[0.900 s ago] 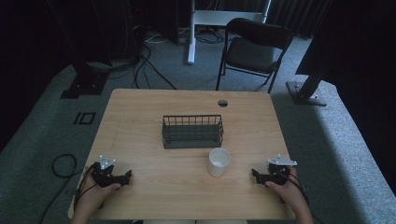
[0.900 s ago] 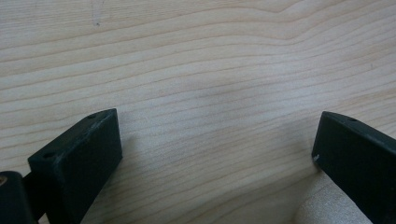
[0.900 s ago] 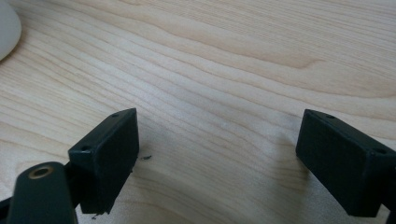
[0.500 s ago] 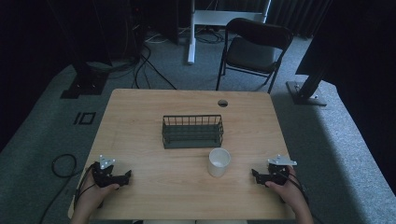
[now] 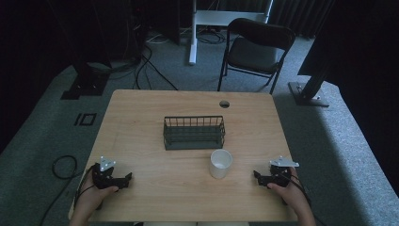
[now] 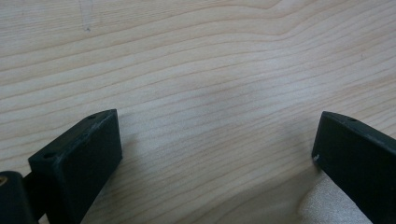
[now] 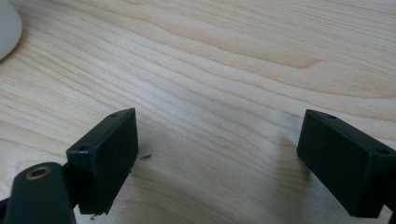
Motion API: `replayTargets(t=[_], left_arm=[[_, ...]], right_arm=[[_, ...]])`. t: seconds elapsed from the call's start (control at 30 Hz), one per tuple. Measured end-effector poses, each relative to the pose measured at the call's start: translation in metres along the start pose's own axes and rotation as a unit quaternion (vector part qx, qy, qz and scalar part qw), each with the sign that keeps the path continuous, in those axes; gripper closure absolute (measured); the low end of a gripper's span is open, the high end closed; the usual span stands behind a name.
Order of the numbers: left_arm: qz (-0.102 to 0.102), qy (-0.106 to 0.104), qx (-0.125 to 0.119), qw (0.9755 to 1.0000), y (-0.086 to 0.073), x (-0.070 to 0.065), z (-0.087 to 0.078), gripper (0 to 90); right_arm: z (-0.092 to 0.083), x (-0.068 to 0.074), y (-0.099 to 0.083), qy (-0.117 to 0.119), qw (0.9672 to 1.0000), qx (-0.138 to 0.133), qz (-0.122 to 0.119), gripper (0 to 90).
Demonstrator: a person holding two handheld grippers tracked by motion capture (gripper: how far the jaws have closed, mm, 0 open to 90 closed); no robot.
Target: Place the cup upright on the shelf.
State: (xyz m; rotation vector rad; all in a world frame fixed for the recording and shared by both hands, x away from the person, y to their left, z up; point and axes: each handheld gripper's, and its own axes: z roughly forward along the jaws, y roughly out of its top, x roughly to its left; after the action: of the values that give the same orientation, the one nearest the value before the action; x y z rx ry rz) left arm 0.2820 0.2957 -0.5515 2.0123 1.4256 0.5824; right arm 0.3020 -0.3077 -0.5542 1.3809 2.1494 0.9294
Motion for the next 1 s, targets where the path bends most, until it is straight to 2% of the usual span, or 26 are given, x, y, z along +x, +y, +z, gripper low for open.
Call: replayTargets(t=[0.2, 0.33, 0.43, 0.53, 0.9, 1.0], left_arm=[[0.016, -0.011, 0.0, 0.9998, 0.002, -0.004, 0.001, 2.0], [0.023, -0.029, -0.011, 0.9992, 0.004, -0.006, 0.003, 3.9], [0.038, -0.039, -0.01, 0.9985, 0.007, -0.009, 0.002, 3.9], [0.044, -0.037, -0.007, 0.9983, 0.01, -0.012, 0.001, 3.9], [0.08, -0.055, -0.012, 0.9951, 0.021, -0.028, -0.001, 3.9], [0.082, -0.062, -0.018, 0.9946, 0.024, -0.033, -0.001, 3.9]], right_arm=[[0.0, 0.0, 0.0, 0.0, 1.0, 0.0, -0.001, 11.7], [0.0, 0.0, 0.0, 0.0, 1.0, 0.0, -0.001, 11.7], [0.0, 0.0, 0.0, 0.0, 1.0, 0.0, -0.001, 11.7], [0.0, 0.0, 0.0, 0.0, 1.0, 0.0, -0.001, 11.7], [0.0, 0.0, 0.0, 0.0, 1.0, 0.0, -0.001, 11.7], [0.0, 0.0, 0.0, 0.0, 1.0, 0.0, -0.001, 11.7]])
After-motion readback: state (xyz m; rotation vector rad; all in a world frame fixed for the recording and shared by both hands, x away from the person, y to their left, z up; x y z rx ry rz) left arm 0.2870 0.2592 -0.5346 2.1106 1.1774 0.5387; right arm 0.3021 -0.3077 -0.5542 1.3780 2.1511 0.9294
